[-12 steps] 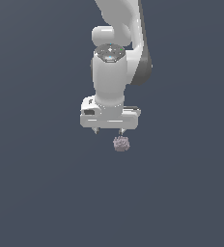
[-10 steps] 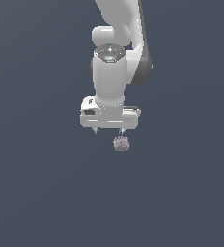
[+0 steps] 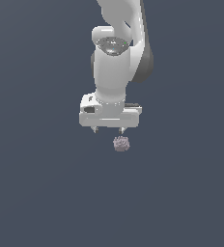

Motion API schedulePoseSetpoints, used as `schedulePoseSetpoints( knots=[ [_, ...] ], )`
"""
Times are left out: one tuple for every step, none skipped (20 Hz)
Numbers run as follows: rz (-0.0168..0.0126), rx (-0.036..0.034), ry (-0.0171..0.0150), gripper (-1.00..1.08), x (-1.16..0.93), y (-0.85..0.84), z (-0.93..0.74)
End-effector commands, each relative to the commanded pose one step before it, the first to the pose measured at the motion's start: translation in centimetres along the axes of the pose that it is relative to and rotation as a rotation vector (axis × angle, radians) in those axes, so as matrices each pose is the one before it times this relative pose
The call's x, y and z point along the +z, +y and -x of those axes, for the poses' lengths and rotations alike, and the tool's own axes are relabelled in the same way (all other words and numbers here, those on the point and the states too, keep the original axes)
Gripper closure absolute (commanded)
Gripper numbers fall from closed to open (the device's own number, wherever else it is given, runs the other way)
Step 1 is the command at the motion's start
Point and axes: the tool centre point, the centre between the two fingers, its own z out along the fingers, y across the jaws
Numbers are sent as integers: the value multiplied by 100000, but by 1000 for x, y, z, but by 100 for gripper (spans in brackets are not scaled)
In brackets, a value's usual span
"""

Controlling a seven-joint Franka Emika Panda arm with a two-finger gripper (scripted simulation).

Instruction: Pick up the object and move it to a goal position.

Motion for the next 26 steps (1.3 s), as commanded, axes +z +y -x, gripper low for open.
schedulePoseSetpoints(
  knots=[
    [303, -638, 140, -92, -140, 46, -74],
    [-54, 121, -38, -92, 32, 0, 17],
    [-67, 245, -49, -92, 44, -19, 22],
    [-64, 369, -50, -92, 47, -21, 20],
    [-56, 480, -48, -92, 47, -30, 18],
    [-53, 602, -49, -92, 51, -36, 18],
    [-54, 720, -53, -92, 57, -47, 19],
    [-60, 853, -62, -92, 65, -52, 22],
    [-72, 988, -75, -92, 78, -60, 27],
    [-89, 1130, -92, -92, 93, -69, 35],
    [-104, 1272, -109, -92, 108, -76, 42],
    [-115, 1408, -124, -92, 121, -83, 49],
    [-120, 1540, -136, -92, 132, -88, 54],
    [-123, 1669, -146, -92, 141, -94, 59],
    [-125, 1797, -157, -92, 150, -101, 65],
    [-130, 1932, -170, -92, 161, -106, 72],
    [-133, 2072, -185, -92, 173, -110, 79],
    [-135, 2206, -199, -92, 184, -115, 87],
    [-134, 2344, -212, -92, 195, -118, 95],
    [-132, 2481, -225, -92, 205, -121, 104],
    [-129, 2619, -239, -92, 216, -123, 112],
    [-122, 2701, -247, -92, 222, -122, 119],
    [-111, 2703, -247, -92, 222, -117, 122],
    [-100, 2707, -246, -92, 221, -111, 125],
    [-89, 2708, -245, -92, 220, -106, 128],
    [-78, 2709, -244, -92, 219, -101, 130]
  ],
)
